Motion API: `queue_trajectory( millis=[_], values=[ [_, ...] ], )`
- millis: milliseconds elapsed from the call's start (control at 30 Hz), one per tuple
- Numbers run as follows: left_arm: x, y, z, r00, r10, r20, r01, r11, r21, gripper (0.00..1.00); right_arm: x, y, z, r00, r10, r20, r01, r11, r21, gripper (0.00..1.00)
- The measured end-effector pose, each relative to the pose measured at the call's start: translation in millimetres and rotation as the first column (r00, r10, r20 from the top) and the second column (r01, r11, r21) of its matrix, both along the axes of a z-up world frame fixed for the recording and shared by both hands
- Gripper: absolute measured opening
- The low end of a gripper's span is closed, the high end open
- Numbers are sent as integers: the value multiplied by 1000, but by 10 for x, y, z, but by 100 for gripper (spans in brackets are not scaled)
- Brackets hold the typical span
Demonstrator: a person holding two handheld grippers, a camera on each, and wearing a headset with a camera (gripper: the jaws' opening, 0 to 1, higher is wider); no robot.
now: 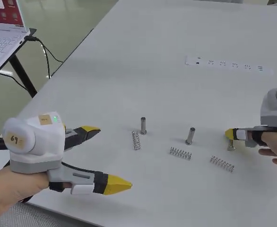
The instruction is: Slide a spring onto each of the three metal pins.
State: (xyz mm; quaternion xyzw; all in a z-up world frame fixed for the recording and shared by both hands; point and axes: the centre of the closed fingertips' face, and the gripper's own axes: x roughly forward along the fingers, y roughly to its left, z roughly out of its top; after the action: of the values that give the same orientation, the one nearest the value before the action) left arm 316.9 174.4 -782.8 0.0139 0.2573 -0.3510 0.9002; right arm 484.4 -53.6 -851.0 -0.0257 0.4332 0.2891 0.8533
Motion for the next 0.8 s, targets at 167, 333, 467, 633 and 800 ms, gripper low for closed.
queue_trajectory(
  millis=[167, 333, 467, 633, 800],
  values=[
    [-7, 7, -20, 1000, 1, -5, -1, 1000, 1, 97, -15, 0, 1, 999, -24, -27, 25, 999, 20, 6],
    [-29, 7, -35, 1000, -1, -9, 1, 1000, 2, 97, -70, -14, 22, 997, -47, -53, 49, 998, 48, 5],
    [-37, 17, -44, 1000, 1, -12, -1, 1000, 2, 96, -88, -35, 116, 997, -60, -42, 64, 995, 82, 5],
    [-20, 9, -29, 1000, 3, -6, -3, 1000, -1, 96, -116, -36, 218, 999, -51, -13, 52, 993, 108, 5],
    [-10, -10, -3, 1000, 4, 2, -4, 1000, -6, 96, -151, -23, 311, 999, -32, 29, 28, 993, 118, 5]
  ],
)
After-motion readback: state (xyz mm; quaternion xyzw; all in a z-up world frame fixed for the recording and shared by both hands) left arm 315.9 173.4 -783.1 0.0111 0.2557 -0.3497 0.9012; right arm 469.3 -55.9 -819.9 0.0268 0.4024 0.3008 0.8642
